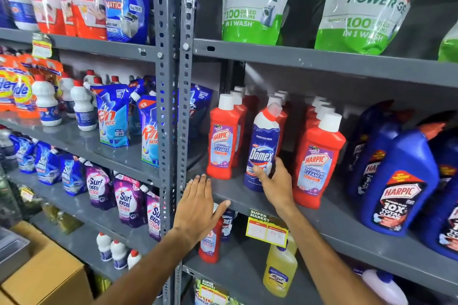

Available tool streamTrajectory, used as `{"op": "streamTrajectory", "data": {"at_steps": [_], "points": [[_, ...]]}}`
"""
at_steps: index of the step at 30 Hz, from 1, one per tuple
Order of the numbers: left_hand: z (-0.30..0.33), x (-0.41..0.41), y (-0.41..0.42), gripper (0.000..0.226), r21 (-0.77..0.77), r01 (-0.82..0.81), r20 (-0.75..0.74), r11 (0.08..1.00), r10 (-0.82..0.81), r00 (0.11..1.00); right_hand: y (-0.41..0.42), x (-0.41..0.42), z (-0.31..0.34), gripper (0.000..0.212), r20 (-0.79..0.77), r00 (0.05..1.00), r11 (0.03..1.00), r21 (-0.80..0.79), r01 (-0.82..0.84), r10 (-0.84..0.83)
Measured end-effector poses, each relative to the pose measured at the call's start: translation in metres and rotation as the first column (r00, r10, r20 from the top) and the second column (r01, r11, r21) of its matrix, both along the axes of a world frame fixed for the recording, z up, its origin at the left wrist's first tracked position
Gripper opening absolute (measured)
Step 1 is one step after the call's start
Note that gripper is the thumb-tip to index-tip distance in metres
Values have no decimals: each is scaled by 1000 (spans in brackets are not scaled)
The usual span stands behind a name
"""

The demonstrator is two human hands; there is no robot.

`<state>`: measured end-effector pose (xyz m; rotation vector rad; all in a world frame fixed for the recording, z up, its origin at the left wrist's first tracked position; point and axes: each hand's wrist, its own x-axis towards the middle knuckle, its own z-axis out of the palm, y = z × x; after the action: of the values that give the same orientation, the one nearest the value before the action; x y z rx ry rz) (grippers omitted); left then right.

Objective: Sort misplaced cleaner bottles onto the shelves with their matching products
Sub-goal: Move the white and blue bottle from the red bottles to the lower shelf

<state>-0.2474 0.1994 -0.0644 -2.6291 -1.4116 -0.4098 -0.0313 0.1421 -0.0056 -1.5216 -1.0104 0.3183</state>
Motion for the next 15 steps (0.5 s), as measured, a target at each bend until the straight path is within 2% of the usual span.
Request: {"op": "streamTrajectory", "data": {"at_steps": [9,15], "points": [[-2,-3,0,101,-10,13,3,1000,-13,1000,-4,-3,1,64,-4,1000,1000,19,-4,5],[-24,-22,-23,94,80,107,75,991,-113,991,-25,-25,-1,58,49,997,997,54,-60,57]]}}
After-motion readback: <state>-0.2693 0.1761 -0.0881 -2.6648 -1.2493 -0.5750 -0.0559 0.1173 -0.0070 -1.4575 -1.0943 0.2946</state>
